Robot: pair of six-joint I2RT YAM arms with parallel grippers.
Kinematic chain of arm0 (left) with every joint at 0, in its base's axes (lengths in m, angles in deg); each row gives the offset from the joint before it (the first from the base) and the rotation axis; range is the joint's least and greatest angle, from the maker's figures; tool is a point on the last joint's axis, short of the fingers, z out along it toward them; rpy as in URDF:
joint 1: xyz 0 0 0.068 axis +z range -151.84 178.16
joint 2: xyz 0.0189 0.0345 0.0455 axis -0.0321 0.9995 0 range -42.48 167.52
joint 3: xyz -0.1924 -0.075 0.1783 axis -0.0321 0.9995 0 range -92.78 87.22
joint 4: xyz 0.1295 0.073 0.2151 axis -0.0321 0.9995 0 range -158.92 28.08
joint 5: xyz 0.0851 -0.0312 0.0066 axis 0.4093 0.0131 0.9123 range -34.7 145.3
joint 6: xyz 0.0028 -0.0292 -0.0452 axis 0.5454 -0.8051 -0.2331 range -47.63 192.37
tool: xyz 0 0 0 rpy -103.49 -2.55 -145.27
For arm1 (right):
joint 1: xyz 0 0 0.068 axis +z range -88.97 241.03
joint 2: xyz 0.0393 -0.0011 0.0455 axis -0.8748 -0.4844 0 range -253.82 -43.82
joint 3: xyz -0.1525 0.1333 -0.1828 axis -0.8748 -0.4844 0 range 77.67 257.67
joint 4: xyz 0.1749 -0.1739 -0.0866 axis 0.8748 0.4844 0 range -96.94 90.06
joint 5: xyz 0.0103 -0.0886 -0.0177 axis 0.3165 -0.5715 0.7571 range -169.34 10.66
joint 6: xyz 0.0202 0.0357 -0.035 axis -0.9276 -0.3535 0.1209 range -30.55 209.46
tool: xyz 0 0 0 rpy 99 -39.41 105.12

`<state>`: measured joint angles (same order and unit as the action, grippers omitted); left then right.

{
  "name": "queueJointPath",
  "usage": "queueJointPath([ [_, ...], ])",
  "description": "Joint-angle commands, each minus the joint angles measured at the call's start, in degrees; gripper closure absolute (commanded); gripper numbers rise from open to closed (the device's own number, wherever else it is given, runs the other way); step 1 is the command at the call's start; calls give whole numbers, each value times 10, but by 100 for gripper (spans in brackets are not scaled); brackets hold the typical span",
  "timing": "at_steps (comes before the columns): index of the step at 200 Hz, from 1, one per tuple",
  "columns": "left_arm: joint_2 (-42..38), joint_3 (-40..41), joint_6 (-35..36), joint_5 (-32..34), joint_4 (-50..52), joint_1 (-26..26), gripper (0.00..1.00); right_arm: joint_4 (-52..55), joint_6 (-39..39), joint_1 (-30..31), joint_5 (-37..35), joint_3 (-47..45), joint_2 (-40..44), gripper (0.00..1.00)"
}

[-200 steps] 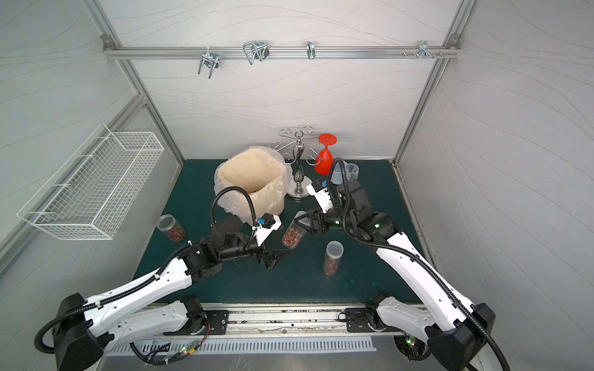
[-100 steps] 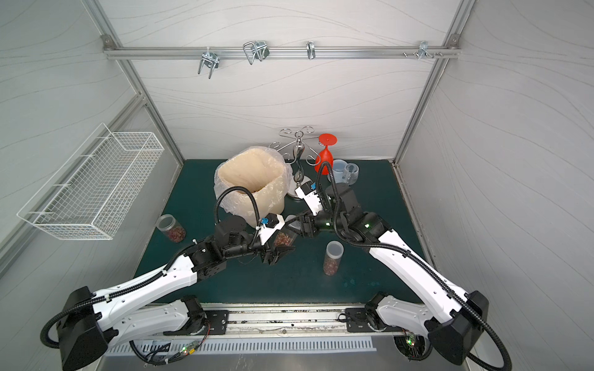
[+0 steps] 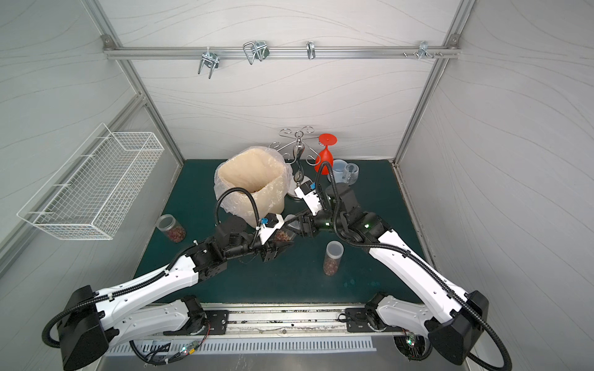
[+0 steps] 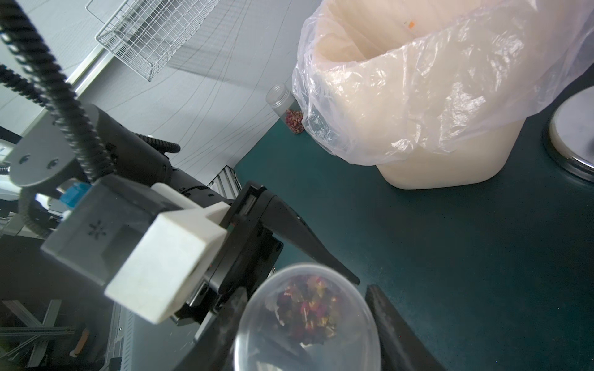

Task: Empty the moldy dried flower tea in the jars
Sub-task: Pick up the jar from the center of the board, then unscrew the lid from the jar.

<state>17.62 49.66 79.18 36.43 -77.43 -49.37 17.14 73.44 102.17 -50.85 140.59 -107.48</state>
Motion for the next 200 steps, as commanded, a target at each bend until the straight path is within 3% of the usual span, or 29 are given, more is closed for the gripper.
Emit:
queueJointPath([
  [1, -12, 6, 35, 0, -22, -5, 50, -7, 0, 2, 7, 7, -1, 60],
  [38, -19, 7, 70, 24, -1, -5, 57, 79, 50, 1, -10, 58, 1, 23],
  [62, -23, 14, 119, 43, 3, -5, 62, 172, 95, -13, -31, 108, 5, 11],
  [120, -38, 50, 227, 75, -56, -5, 70, 347, 106, -45, 5, 200, -48, 9],
  [200, -45, 46, 231, 105, -42, -13, 79, 320, 67, 13, -10, 182, -100, 12],
])
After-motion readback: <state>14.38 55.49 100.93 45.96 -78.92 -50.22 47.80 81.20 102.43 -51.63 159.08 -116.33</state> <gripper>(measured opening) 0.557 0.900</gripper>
